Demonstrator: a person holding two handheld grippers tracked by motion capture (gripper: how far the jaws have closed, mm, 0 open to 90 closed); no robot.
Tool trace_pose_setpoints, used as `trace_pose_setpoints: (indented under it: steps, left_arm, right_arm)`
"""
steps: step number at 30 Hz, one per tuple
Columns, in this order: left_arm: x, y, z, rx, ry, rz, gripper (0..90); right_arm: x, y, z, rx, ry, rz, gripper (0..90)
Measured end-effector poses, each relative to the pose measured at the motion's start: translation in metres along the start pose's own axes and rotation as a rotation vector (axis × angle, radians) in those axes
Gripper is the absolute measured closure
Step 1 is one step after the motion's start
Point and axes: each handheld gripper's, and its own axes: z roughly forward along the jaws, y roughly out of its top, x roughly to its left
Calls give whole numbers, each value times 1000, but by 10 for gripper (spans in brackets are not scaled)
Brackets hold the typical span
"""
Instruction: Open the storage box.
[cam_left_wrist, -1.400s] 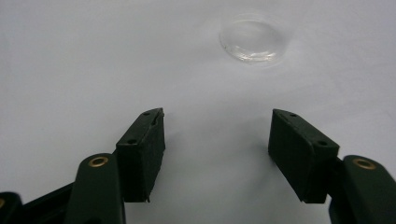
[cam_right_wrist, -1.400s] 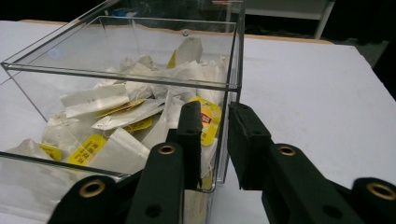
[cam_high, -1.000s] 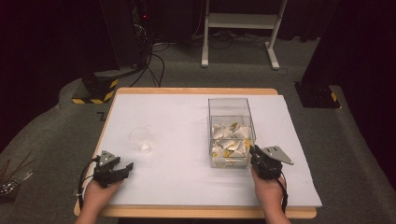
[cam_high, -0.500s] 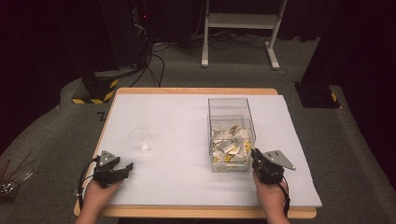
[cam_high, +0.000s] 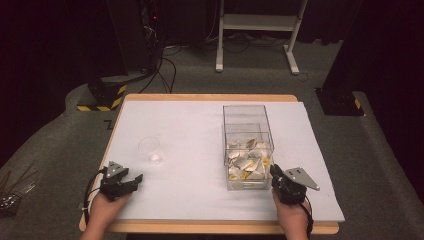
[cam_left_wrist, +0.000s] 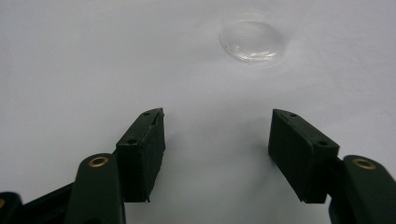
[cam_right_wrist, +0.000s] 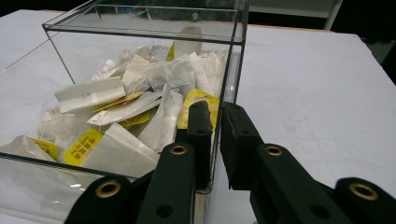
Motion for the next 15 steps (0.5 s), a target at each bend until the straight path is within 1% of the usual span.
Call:
trace_pose_setpoints:
  steps: [15]
  left_arm:
    - [0,0,0,0,0,0,365]
  right_arm:
    - [2,-6,-12,4,13,0,816]
